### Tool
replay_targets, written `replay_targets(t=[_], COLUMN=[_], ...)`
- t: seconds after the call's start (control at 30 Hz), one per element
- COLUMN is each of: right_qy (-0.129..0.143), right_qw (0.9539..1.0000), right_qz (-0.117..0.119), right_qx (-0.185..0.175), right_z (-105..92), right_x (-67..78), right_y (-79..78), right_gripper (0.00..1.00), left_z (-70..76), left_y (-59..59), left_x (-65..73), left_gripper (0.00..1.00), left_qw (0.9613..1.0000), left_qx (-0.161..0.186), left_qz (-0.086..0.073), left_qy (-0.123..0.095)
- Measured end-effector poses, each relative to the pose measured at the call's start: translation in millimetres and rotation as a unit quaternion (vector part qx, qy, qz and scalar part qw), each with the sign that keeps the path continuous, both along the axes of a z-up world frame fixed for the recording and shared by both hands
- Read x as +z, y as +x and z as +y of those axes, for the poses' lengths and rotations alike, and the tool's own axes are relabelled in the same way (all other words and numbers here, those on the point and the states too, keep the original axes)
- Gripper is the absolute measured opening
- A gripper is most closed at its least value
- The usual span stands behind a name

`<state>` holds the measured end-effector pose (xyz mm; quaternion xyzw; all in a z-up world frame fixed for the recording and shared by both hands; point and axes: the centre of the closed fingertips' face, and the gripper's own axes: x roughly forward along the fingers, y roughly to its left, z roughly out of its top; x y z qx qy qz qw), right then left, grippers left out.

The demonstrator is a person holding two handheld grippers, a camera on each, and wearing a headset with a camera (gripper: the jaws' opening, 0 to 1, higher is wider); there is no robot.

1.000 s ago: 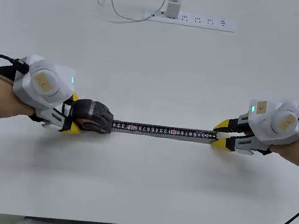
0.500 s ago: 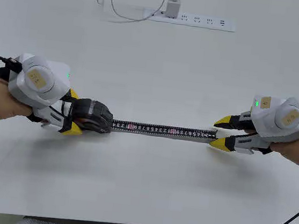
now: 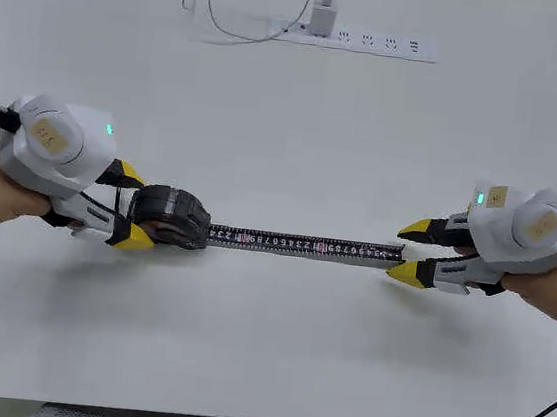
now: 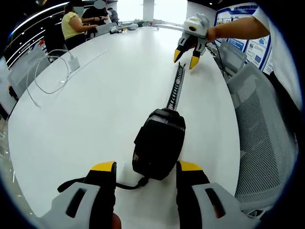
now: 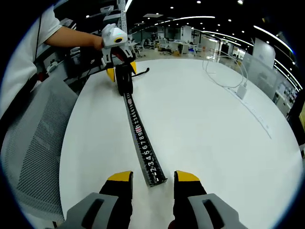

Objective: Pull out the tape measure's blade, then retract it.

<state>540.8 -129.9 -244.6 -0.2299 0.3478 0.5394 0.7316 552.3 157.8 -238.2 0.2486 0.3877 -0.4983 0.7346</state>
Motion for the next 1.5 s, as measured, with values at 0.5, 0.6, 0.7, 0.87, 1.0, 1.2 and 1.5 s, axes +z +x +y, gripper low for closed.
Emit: replay_targets(t=[0.5, 0.6, 0.7, 0.87, 1.0, 1.2, 1.5], right_qy=[0.009, 0.012, 0.017, 0.019, 0.024, 0.032, 0.039], right_qw=[0.9988, 0.9983, 0.9980, 0.9975, 0.9968, 0.9952, 0.9918], right_qz=[-0.028, -0.033, -0.034, -0.037, -0.041, -0.044, -0.051], right_qx=[-0.039, -0.047, -0.051, -0.057, -0.064, -0.081, -0.110], right_z=[5.9, 7.9, 10.1, 9.9, 11.2, 12.1, 6.9], right_x=[15.0, 18.8, 20.4, 22.5, 24.3, 29.5, 37.7], right_y=[-3.2, -2.9, -4.1, -5.6, -6.5, -9.6, -14.1], right_gripper=[0.40, 0.40, 0.39, 0.40, 0.41, 0.45, 0.54], left_z=[6.4, 8.2, 9.1, 9.4, 11.4, 12.4, 18.9], left_y=[-2.4, -3.2, -4.0, -5.2, -7.8, -16.6, -27.9], left_x=[20.3, 23.1, 24.6, 26.1, 26.2, 30.7, 40.0], left_gripper=[0.51, 0.51, 0.51, 0.52, 0.53, 0.57, 0.61], left_qw=[0.9970, 0.9960, 0.9947, 0.9939, 0.9922, 0.9880, 0.9787], left_qx=[0.052, 0.063, 0.073, 0.080, 0.094, 0.118, 0.164], left_qz=[-0.038, -0.045, -0.047, -0.049, -0.057, -0.074, -0.083], left_qy=[-0.043, -0.045, -0.054, -0.059, -0.059, -0.067, -0.091])
